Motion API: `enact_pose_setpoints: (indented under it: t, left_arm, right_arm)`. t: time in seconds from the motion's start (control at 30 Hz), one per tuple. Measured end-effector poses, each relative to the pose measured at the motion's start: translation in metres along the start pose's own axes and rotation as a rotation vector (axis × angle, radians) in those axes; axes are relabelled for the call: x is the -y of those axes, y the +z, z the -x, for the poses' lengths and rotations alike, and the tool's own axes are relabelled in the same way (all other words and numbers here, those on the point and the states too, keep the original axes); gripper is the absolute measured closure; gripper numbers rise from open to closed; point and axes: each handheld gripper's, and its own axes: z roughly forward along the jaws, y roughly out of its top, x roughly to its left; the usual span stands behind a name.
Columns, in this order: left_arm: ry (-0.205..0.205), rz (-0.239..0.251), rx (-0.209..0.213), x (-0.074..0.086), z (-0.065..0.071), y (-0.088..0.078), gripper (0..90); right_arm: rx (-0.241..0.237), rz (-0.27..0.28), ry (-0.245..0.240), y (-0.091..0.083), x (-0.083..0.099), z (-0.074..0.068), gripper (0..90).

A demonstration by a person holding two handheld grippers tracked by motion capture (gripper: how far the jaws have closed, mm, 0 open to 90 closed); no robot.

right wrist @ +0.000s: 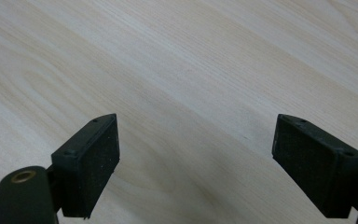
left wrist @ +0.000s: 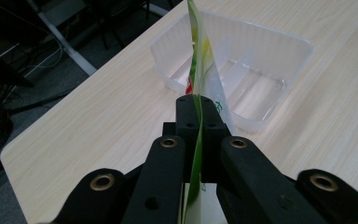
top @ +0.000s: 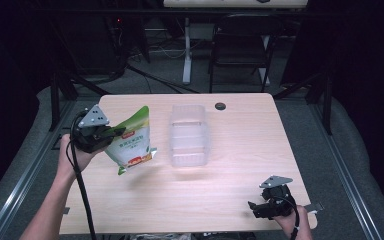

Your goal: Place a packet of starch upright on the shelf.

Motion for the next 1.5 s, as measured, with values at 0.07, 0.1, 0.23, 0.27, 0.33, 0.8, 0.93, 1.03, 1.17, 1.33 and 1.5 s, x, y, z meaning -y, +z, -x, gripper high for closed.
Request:
enact_pose_setpoints:
  t: [0.07,0.1,0.23,0.27,0.33,0.8,0.93,1.03,1.17,1.33,1.5]
  left_arm:
    - [0.007,0.003,0.004,-0.003,0.001,0.001,90.0]
    - [0.015,0.004,-0.001,-0.004,0.001,0.002,90.0]
    - [0.029,0.006,0.001,-0.01,0.002,0.005,90.0]
    - [0.037,0.004,-0.002,-0.012,0.001,0.005,90.0]
    - [0.041,0.012,0.0,-0.017,0.001,0.005,90.0]
    - [0.092,0.045,-0.006,-0.046,-0.003,0.005,90.0]
    - [0.104,0.047,-0.005,-0.053,-0.003,0.006,90.0]
    - [0.116,0.051,-0.004,-0.058,-0.003,0.006,90.0]
    - [0.122,0.062,-0.001,-0.065,-0.004,0.008,90.0]
    - [0.149,0.065,0.005,-0.076,-0.003,0.011,90.0]
    - [0.164,0.075,0.018,-0.085,-0.001,0.017,90.0]
  right_arm:
    - [-0.003,0.006,0.001,-0.001,0.0,0.0,14.1]
    - [-0.005,0.001,0.0,-0.001,0.001,0.0,14.1]
    - [0.004,0.01,0.004,-0.003,0.003,0.0,14.1]
    - [0.008,0.008,0.0,-0.004,0.003,0.0,14.1]
    - [0.007,0.01,0.003,-0.004,0.002,0.0,14.1]
    - [0.0,-0.001,-0.001,-0.004,0.003,-0.001,14.1]
    - [0.0,0.001,0.004,-0.002,0.003,-0.002,14.1]
    - [-0.006,0.0,0.001,-0.002,0.003,-0.002,14.1]
    - [0.003,-0.004,-0.002,-0.002,0.003,-0.003,14.1]
    - [-0.005,-0.003,0.003,-0.001,0.003,-0.003,14.1]
    - [-0.008,-0.004,0.001,-0.002,0.003,-0.002,14.1]
